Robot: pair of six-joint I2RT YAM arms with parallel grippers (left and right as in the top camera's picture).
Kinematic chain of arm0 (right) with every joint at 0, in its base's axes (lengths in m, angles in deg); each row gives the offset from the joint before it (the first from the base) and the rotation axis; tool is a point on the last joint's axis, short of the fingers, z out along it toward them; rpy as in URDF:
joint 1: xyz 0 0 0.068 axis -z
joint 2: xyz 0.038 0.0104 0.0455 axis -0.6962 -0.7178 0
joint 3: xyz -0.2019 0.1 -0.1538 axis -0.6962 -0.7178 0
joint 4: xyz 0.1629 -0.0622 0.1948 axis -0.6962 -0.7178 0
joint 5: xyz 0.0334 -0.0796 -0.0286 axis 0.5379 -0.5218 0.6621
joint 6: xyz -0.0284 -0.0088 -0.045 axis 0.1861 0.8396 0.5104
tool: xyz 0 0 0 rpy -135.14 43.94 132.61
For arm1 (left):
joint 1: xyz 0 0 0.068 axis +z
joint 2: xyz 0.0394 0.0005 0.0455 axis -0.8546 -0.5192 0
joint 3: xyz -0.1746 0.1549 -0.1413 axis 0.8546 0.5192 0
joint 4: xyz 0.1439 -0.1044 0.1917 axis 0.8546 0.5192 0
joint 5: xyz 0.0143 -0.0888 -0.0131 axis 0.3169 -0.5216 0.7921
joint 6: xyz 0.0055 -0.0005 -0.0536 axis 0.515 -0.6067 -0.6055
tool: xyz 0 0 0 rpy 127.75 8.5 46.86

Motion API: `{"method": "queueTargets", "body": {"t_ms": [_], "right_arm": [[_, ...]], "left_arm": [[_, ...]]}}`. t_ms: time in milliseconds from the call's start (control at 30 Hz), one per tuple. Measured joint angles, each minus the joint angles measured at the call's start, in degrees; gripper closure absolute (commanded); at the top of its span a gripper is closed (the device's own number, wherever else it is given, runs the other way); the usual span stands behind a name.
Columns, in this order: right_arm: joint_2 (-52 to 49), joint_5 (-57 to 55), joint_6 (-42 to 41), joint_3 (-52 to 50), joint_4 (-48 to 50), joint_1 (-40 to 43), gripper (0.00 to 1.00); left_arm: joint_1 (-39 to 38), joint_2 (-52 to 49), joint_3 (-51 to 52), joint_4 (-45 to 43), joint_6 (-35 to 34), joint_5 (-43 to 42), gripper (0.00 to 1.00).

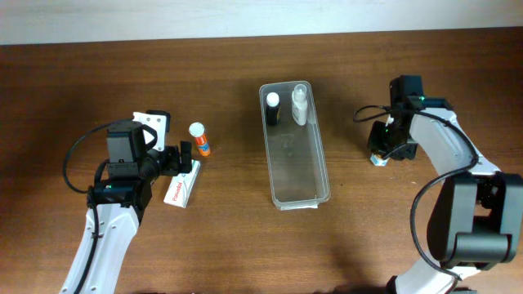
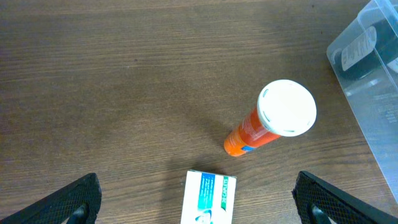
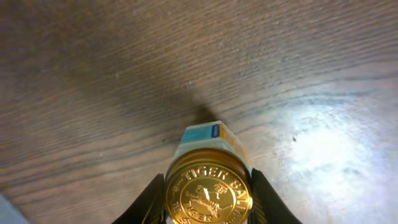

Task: Pack container
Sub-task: 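Carry the gold-lidded jar over the container and lower it in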

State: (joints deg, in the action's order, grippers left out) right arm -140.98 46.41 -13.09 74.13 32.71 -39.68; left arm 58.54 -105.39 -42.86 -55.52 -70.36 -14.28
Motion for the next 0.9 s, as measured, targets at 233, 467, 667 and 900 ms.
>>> {"method": "queueTargets", "body": {"t_ms": [233, 467, 667, 900], "right_arm": [[9.4, -0.1, 0.0, 4.4, -3.0, -5.2, 0.73], [18.8, 0.2, 0.0, 7.4, 0.1, -18.7, 0.73], [17.2, 0.2, 0.0, 7.5, 2.9, -27.2, 0.72], [2.1, -4.0, -2.6, 7.5, 10.8, -31.3, 0.71]], "left_arm": [[0.0, 0.0, 0.0, 0.0, 0.0, 0.0, 0.01], [0.0, 0.0, 0.0, 0.0, 0.0, 0.0, 0.01], [0.0, 0.0, 0.0, 0.0, 0.0, 0.0, 0.01], [0.0, 0.0, 0.0, 0.0, 0.0, 0.0, 0.00]]}}
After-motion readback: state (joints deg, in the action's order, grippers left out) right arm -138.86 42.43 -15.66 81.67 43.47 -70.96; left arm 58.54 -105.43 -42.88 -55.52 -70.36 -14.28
